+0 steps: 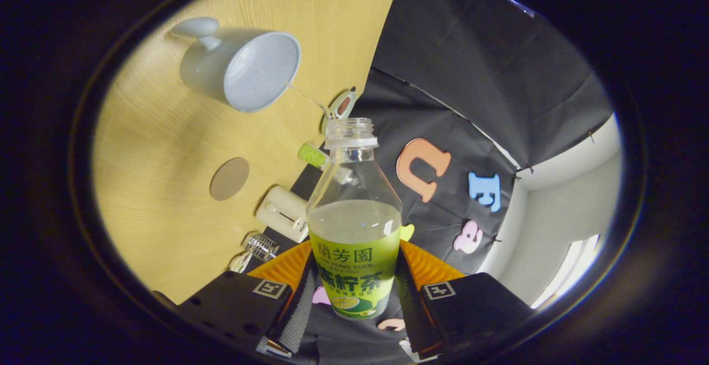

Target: Take the bottle from table, then pour the juice into the cup, finally place the bottle on the coaster

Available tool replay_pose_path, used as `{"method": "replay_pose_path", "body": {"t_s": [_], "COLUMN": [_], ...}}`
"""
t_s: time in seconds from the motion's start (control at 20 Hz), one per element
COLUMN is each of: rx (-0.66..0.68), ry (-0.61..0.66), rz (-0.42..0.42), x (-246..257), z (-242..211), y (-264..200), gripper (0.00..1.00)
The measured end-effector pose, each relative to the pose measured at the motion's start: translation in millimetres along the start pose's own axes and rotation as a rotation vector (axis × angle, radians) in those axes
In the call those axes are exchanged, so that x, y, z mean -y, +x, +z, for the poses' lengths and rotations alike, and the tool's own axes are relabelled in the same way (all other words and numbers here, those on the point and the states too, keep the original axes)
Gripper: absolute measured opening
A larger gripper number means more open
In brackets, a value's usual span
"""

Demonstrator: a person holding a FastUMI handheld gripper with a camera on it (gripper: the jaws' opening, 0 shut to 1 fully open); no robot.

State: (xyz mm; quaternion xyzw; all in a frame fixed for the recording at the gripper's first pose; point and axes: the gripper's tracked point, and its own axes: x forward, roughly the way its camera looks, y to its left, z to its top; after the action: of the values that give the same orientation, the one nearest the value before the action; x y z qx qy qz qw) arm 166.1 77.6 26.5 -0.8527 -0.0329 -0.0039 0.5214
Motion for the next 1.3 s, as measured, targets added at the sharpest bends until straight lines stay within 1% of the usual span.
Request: {"method": "replay_pose_path", "body": {"t_s": [0.9,1.2,1.3], "rx": [0.016,0.024,0.024], "ry": [-0.034,-0.027,0.009], "rz": [-0.028,-0.047,-0.048], "x": [11.0,14.3,14.3], "z": [3.7,5.8,5.6], "y": [0.3,-1.1,-1.4], "gripper": [0.75,0.75,0.75]}}
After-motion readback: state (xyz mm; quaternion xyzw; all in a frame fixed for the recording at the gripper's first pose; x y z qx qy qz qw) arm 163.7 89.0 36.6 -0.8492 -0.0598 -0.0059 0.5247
